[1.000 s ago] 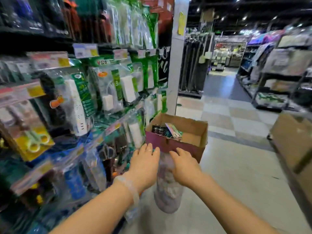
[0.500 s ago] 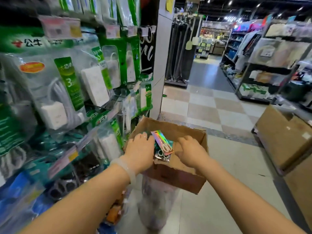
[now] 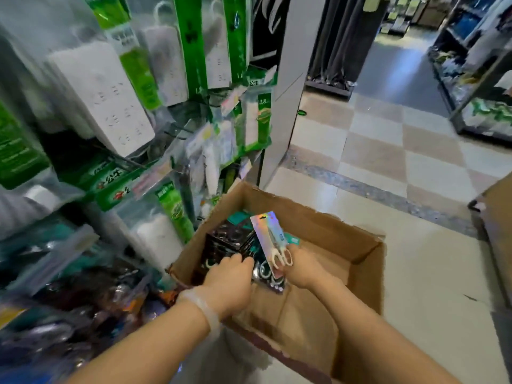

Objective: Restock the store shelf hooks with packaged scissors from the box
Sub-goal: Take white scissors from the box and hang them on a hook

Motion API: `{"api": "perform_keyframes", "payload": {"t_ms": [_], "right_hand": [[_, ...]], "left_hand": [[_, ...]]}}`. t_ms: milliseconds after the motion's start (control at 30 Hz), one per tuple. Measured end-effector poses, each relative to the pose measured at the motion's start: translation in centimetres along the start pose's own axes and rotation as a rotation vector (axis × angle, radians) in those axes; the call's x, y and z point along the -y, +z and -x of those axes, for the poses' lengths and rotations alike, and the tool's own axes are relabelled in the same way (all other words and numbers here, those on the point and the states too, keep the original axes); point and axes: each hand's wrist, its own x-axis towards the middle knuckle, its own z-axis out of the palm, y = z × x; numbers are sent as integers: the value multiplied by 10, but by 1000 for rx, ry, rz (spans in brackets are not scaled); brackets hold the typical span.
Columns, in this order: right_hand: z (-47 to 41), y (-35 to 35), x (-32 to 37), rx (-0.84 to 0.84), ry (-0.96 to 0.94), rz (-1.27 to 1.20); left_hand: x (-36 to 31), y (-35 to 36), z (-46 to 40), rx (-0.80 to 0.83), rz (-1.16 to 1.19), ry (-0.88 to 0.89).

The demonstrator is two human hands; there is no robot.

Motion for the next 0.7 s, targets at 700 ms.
{"api": "perform_keyframes", "payload": {"t_ms": [700], "right_hand": [[-57,-15,-31,51,-42,-1137]], "left_hand": [[-46,5,-87,-414,1132,-394]]}}
